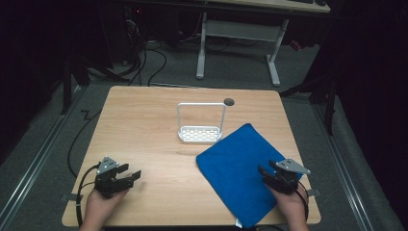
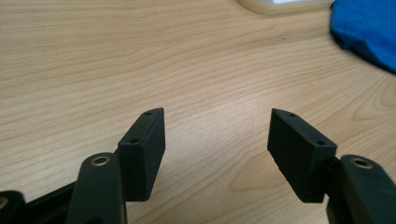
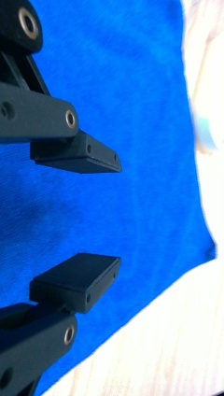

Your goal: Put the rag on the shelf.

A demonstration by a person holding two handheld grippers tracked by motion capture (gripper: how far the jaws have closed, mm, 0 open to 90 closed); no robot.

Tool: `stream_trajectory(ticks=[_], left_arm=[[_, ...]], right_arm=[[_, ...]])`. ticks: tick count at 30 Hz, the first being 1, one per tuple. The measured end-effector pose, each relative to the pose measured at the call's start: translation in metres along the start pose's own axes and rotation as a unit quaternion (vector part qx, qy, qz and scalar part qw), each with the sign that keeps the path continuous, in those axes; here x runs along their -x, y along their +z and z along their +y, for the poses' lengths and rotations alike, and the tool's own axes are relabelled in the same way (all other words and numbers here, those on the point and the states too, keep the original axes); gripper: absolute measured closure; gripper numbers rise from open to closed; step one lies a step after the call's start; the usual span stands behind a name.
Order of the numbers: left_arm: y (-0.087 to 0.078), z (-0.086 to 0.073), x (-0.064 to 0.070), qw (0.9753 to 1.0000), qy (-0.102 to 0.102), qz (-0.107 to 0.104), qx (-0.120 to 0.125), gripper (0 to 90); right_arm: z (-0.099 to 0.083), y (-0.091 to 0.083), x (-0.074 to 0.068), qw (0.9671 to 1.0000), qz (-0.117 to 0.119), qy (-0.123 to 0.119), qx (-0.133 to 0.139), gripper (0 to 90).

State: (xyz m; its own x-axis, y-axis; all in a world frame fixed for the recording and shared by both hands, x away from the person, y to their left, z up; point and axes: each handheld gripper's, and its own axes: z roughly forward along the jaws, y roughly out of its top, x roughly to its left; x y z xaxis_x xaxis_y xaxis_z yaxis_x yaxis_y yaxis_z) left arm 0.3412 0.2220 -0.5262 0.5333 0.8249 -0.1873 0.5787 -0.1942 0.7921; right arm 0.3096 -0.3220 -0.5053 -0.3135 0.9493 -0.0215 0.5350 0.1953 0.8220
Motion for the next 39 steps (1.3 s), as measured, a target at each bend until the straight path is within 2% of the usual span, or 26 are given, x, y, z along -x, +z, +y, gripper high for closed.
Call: stream_trajectory(ticks=[4,7,8,11,13,14,15,17,18,20,22,26,31,33,36,37,38,39], left_arm=[[0.005,0.0,0.008,0.9999,0.014,0.002,-0.002,37.1],[0.009,0.001,0.011,0.9998,0.018,0.006,0.002,37.2],[0.009,0.001,0.011,0.9998,0.017,0.007,0.003,37.7],[0.008,0.001,0.011,0.9999,0.011,0.007,0.009,38.3],[0.007,0.001,0.011,0.9999,0.01,0.006,0.012,38.8],[0.003,0.0,0.011,0.9998,0.006,0.006,0.016,39.2],[0.003,0.0,0.011,0.9998,0.006,0.006,0.016,39.2],[0.001,0.001,0.011,0.9998,0.003,0.001,0.022,39.2],[0.002,0.002,0.011,0.9997,0.003,-0.002,0.025,39.2],[0.002,0.003,0.012,0.9996,0.004,-0.005,0.027,39.3],[0.004,0.006,0.015,0.9996,0.003,-0.012,0.026,39.8],[0.009,0.008,0.018,0.9995,0.01,-0.016,0.027,38.9],[0.011,0.012,0.02,0.9991,0.009,-0.018,0.037,38.9],[0.013,0.014,0.021,0.9992,0.009,-0.019,0.035,39.1],[0.015,0.016,0.024,0.9992,0.009,-0.027,0.029,40.4],[0.015,0.016,0.024,0.9992,0.009,-0.027,0.029,40.6],[0.018,0.018,0.029,0.9991,0.012,-0.034,0.024,40.9],[0.02,0.018,0.034,0.9989,0.017,-0.038,0.019,41.1]], right_arm=[[-0.005,0.006,0.003,0.9998,0.003,-0.005,-0.021,47.6],[-0.007,0.005,0.003,0.9997,0.007,-0.011,-0.023,48.5],[-0.007,0.005,0.003,0.9996,0.005,-0.014,-0.023,49.5],[-0.006,0.003,0.001,0.9996,0.019,-0.013,-0.019,51.0],[-0.005,0.0,-0.004,0.9993,0.028,-0.019,-0.014,57.8],[-0.003,-0.003,-0.01,0.9987,0.042,-0.028,-0.012,67.2],[-0.003,-0.003,-0.01,0.9987,0.042,-0.028,-0.012,67.2],[-0.002,-0.003,-0.022,0.9961,0.055,-0.063,-0.025,88.5],[-0.003,-0.002,-0.025,0.9953,0.059,-0.069,-0.033,90.0],[-0.003,-0.001,-0.027,0.9944,0.064,-0.073,-0.042,90.0],[-0.009,0.004,-0.03,0.9913,0.077,-0.078,-0.074,90.0],[-0.016,0.005,-0.037,0.9875,0.085,-0.089,-0.098,90.0],[-0.021,-0.002,-0.051,0.9859,0.098,-0.095,-0.097,90.0],[-0.024,-0.007,-0.067,0.9822,0.117,-0.11,-0.098,90.0],[-0.023,-0.007,-0.083,0.978,0.133,-0.127,-0.099,90.0],[-0.023,-0.007,-0.083,0.978,0.133,-0.127,-0.099,90.0],[-0.021,-0.003,-0.095,0.9748,0.146,-0.139,-0.096,90.0],[-0.019,-0.001,-0.1,0.9727,0.153,-0.146,-0.096,90.0]])
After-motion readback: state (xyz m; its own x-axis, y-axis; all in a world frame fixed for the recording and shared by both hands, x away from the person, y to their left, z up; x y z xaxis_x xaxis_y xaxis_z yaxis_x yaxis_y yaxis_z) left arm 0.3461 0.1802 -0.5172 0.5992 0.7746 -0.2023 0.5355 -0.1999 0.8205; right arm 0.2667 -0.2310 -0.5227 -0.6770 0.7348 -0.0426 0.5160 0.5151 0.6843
